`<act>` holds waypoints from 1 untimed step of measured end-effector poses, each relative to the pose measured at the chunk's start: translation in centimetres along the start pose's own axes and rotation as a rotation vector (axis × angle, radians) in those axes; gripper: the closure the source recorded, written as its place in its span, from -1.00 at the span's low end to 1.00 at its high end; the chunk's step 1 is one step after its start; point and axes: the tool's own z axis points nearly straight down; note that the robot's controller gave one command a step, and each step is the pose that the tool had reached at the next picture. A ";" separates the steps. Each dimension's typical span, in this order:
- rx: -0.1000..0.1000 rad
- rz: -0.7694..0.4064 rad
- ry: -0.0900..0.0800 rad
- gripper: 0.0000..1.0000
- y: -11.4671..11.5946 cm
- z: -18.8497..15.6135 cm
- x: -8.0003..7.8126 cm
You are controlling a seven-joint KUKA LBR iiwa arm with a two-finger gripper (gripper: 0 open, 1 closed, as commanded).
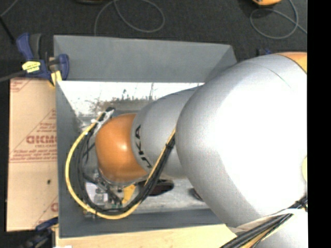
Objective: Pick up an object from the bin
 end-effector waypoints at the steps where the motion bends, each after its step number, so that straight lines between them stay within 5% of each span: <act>1: 0.000 0.001 0.000 1.00 0.0 0.0 0.0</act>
Offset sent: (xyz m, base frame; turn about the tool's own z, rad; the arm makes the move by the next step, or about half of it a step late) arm -0.0035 0.0011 0.0019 0.0177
